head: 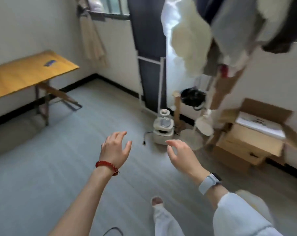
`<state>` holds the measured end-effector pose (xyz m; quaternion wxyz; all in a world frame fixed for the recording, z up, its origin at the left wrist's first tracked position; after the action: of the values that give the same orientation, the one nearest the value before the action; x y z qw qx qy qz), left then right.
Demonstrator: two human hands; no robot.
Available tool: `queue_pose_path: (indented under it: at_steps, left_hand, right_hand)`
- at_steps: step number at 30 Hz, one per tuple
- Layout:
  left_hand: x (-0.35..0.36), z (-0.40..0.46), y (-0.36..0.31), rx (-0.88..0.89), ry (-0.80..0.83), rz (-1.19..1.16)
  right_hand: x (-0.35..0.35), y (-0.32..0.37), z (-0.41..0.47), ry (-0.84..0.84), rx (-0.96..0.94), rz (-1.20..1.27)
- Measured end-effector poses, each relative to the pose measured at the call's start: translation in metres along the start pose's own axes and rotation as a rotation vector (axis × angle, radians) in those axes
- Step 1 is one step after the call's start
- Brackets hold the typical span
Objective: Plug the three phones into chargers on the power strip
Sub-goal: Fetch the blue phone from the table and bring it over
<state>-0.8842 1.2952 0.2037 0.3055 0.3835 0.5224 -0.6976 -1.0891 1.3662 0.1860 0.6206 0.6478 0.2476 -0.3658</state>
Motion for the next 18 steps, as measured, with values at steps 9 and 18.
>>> queue_pose_path:
  at_steps: [9,18]
  left_hand:
    - [-0.04,0.212,0.099,-0.168,-0.111,0.156]
    - [-0.097,0.278,0.275,-0.563,-0.234,0.158]
  right_hand:
    - [0.068,0.098,0.271,0.122,-0.347,-0.181]
    - [0.196,0.232,0.426,0.367,-0.564,-0.163]
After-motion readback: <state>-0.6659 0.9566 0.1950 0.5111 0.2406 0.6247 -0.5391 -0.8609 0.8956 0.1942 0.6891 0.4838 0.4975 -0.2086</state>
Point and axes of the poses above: each hand's wrist, its own z-axis towards the middle knuckle, its own x-axis out of the palm, y = z × x, the point moved 4 cm from there along z, towards the middle knuckle, and after that the axes turned 1 degree about -x, right-handed, at the moved point
